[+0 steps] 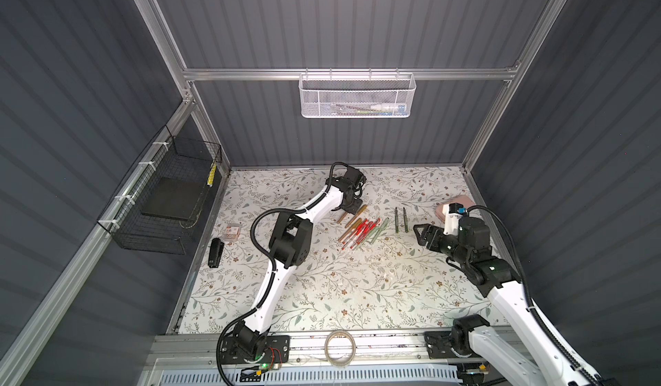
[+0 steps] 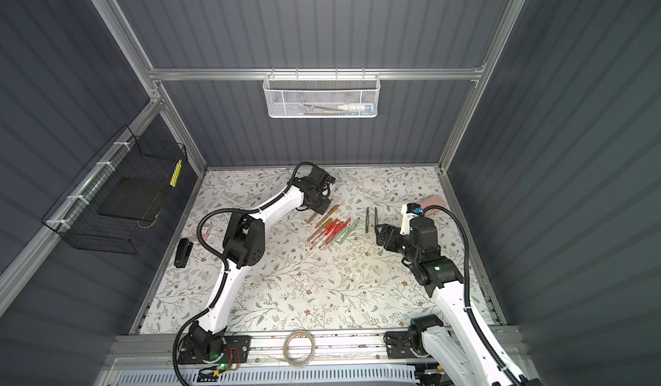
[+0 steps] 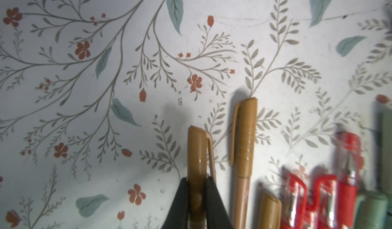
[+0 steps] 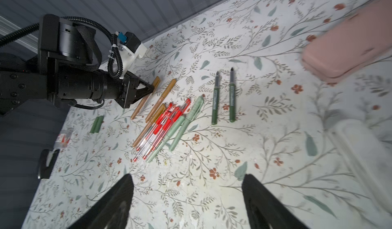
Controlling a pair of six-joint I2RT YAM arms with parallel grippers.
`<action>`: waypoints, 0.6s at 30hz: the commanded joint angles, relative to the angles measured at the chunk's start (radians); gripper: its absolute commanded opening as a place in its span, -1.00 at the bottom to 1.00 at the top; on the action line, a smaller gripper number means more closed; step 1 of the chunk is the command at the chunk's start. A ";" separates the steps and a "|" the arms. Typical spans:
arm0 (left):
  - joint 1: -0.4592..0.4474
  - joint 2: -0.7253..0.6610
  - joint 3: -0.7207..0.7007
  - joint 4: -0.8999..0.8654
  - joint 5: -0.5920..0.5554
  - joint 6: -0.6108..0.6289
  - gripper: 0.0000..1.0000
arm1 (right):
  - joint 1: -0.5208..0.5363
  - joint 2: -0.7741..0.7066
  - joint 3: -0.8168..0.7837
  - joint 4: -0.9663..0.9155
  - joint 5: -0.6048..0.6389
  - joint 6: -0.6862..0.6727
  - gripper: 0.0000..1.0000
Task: Remove pen caps from pens
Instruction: Pick up the pen from the top-center of the table, then open the pen cap on the pen.
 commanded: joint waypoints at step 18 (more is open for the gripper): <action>0.199 -0.584 -0.478 0.264 0.374 -0.348 -0.86 | 0.379 0.669 0.275 0.665 -0.121 0.351 0.55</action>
